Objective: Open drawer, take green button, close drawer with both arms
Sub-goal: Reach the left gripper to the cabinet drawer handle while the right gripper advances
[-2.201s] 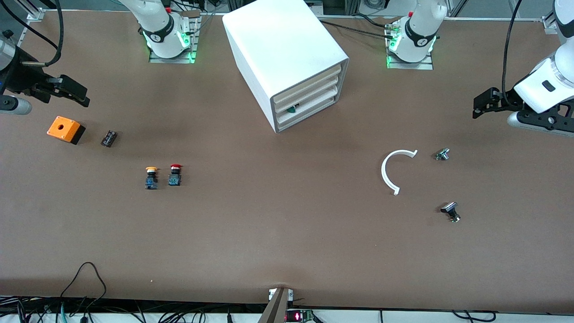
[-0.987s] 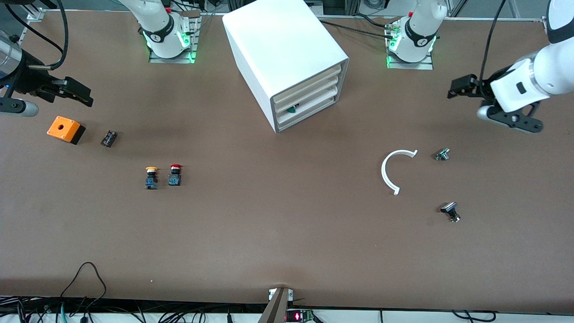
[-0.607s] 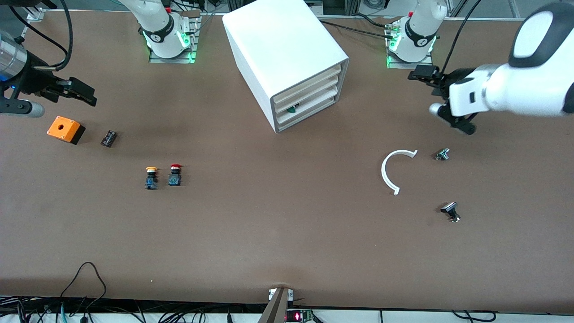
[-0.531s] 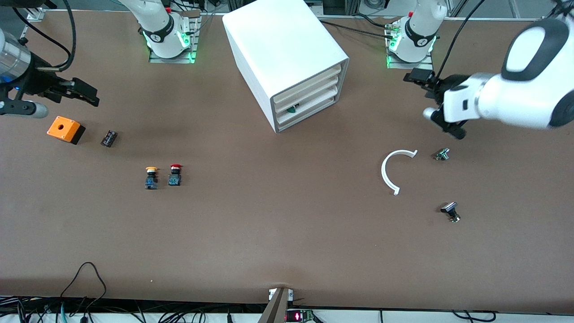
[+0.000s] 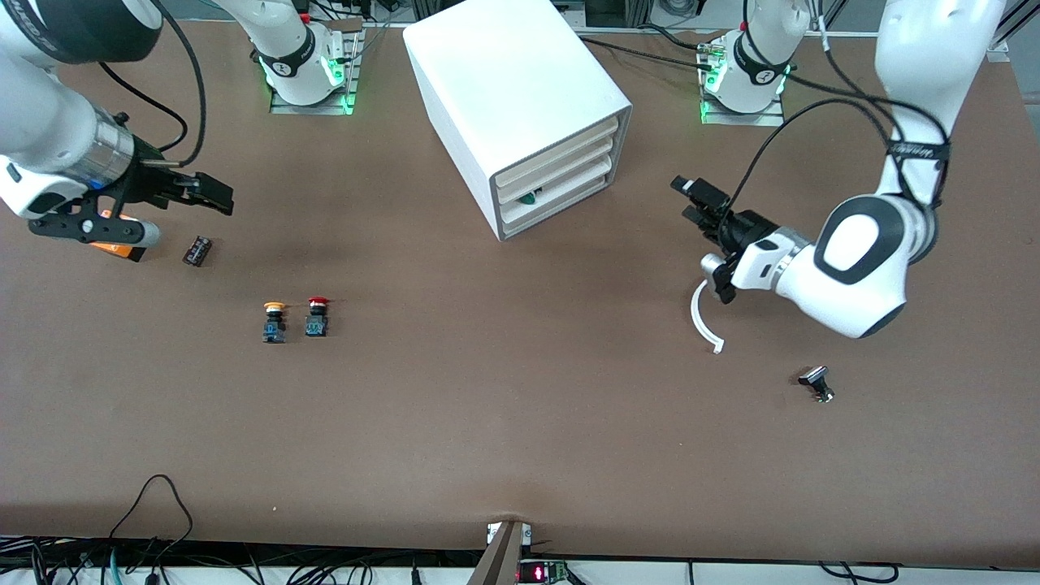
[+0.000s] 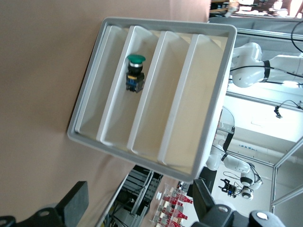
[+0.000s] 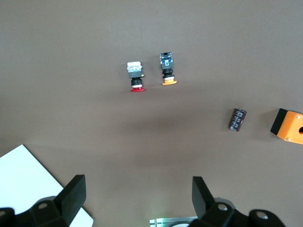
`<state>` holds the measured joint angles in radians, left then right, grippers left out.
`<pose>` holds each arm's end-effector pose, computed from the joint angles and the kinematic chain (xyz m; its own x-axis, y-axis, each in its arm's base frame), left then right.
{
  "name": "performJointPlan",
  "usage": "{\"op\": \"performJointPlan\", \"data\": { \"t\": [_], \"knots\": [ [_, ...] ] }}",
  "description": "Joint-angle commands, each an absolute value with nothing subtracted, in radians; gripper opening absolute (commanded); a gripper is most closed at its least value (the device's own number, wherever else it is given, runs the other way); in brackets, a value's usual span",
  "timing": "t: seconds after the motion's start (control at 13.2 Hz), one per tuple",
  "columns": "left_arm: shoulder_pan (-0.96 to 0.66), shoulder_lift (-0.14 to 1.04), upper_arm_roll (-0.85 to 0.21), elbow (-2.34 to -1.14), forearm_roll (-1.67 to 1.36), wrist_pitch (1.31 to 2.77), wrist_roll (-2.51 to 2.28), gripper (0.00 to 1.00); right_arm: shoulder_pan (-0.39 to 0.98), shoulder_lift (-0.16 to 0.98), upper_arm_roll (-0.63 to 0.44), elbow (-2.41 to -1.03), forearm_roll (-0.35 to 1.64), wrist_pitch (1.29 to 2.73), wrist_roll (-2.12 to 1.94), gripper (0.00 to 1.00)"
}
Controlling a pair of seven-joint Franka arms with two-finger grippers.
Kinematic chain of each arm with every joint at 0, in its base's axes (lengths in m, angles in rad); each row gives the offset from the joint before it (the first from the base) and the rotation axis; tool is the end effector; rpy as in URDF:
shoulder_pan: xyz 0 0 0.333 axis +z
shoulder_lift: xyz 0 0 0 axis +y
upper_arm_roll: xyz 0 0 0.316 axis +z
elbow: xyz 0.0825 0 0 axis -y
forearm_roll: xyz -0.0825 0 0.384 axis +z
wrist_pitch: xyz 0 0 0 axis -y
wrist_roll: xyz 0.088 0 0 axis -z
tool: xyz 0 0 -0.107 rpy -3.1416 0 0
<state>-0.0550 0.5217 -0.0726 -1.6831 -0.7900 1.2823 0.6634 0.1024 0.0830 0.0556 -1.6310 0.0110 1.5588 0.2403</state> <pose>0.5627 -0.1591 0.3045 0.6984 -0.6873 -0.1997 -0.1183 -0.3860 0.9149 0.5635 0.0899 0.5487 0.9846 -0.0835 -0.1537 -0.0811 -0.9965 0.0217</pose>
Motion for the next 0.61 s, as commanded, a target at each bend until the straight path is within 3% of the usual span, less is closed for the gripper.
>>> {"op": "performJointPlan", "data": {
  "t": [0.0, 0.23, 0.46, 0.53],
  "knots": [
    [-0.089, 0.564, -0.087, -1.724, -0.871, 1.342, 0.764, 0.87, 0.121, 0.095, 0.052, -1.635, 0.028, 1.578, 0.261, 0.99],
    [-0.094, 0.572, -0.142, -1.925, -1.053, 1.540, 1.004, 0.85, 0.141, 0.109, 0.052, -1.635, 0.035, 1.600, 0.262, 0.99],
    [-0.101, 0.592, -0.178, -1.974, -1.097, 1.618, 1.103, 0.70, 0.161, 0.129, 0.052, -1.634, 0.034, 1.614, 0.331, 0.99],
    [-0.107, 0.592, -0.179, -1.989, -1.097, 1.635, 1.114, 0.69, 0.172, 0.132, 0.052, -1.634, 0.034, 1.615, 0.331, 0.99]
  ]
}}
